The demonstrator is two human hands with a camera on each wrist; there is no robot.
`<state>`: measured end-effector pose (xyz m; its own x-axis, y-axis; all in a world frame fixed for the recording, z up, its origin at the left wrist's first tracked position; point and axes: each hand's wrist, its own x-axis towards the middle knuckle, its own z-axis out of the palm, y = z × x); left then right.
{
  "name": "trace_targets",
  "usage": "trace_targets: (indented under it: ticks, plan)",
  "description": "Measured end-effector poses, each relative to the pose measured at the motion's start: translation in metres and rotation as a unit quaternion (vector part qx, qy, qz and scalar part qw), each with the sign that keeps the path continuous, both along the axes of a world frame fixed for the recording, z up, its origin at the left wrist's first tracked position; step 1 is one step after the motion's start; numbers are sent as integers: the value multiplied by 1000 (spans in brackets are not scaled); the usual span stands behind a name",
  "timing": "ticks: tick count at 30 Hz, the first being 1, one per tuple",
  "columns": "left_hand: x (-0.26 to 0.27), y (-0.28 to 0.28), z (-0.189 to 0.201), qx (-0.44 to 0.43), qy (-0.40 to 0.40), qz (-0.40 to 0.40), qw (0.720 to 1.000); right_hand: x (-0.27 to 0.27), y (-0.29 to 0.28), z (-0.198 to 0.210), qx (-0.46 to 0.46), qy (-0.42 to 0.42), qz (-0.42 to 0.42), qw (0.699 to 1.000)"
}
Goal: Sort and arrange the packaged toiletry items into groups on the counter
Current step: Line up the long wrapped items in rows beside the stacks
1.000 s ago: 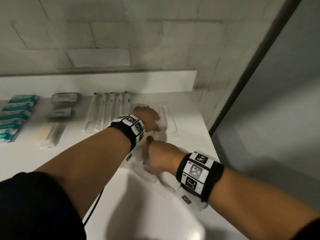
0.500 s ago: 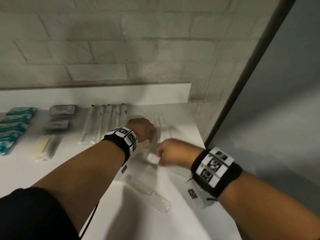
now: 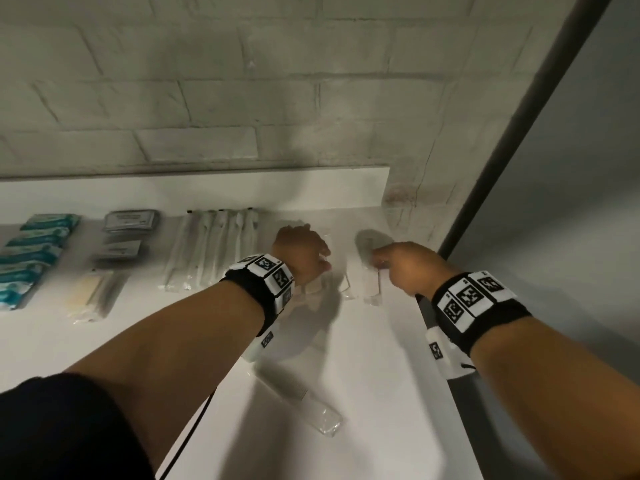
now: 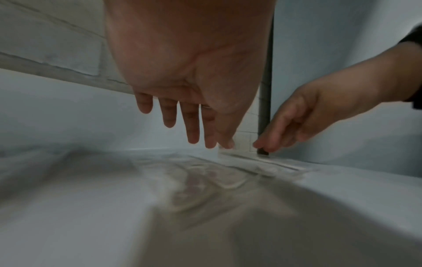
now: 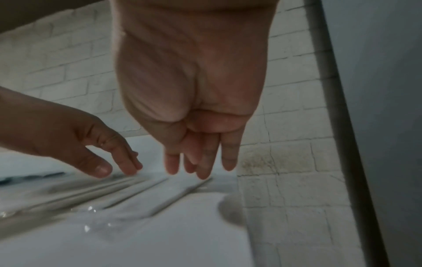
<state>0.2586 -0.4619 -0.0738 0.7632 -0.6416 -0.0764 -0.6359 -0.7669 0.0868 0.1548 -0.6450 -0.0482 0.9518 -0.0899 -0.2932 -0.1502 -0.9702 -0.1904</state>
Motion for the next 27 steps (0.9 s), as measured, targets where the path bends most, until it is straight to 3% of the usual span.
trace_targets:
  ticks: [6, 13, 17, 19, 23, 27]
  plan:
    - [-8, -17, -11, 70, 36, 3, 997, 21, 11, -13, -25, 46, 35, 998]
    - [-7, -15, -18, 53, 36, 16, 998, 29, 10, -24, 17, 45, 29, 998]
    - [-8, -16, -10, 57, 36, 2, 998, 14, 25, -12, 8, -63, 38, 997]
    - [-8, -17, -8, 58, 29, 1, 998, -5, 52, 0, 8, -52, 95, 994]
    - [0, -11, -10, 44, 72, 1, 996, -46, 118, 3, -12, 64, 241, 968]
    - [5, -10, -8, 59, 105, -8, 993, -61, 157, -14, -58, 72, 275, 957]
